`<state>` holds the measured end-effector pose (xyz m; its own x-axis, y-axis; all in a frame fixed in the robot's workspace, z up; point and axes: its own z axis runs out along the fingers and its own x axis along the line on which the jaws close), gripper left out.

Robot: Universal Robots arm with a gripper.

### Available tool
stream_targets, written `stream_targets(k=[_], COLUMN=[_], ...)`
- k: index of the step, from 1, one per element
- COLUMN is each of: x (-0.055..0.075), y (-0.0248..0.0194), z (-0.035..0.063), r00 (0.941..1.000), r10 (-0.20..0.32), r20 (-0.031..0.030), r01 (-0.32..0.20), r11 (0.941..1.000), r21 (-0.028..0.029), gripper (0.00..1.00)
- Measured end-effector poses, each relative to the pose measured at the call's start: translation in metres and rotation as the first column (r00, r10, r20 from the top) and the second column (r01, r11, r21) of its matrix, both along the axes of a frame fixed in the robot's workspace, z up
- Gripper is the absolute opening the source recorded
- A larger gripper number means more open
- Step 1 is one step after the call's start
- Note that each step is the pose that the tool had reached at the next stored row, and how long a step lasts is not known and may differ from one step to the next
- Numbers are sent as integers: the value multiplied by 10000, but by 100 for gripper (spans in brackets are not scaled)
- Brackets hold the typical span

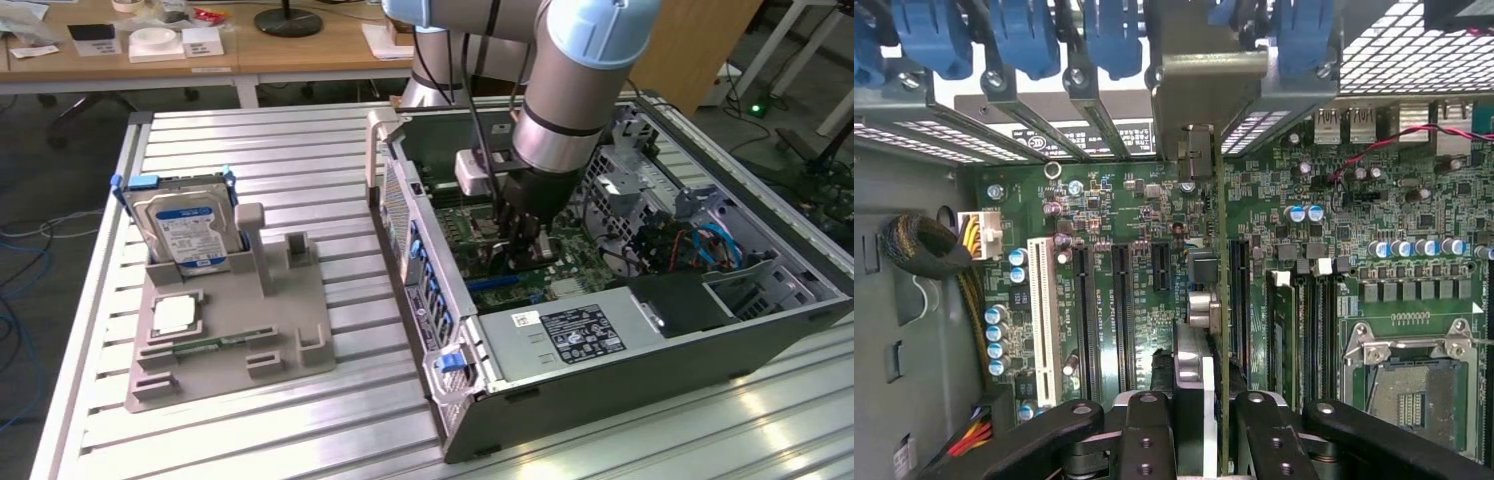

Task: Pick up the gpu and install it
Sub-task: 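Insert the gpu into the slot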

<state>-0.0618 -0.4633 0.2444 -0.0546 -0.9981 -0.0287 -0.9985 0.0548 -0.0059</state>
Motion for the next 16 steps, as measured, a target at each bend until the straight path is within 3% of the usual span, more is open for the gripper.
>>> stream_targets(k=[16], x=[-12], y=[0], z=[-45], r00=[10000], r10=[1], r20=[-4], r01=[-1], r11=[10000], r21=[0], gripper=[28])
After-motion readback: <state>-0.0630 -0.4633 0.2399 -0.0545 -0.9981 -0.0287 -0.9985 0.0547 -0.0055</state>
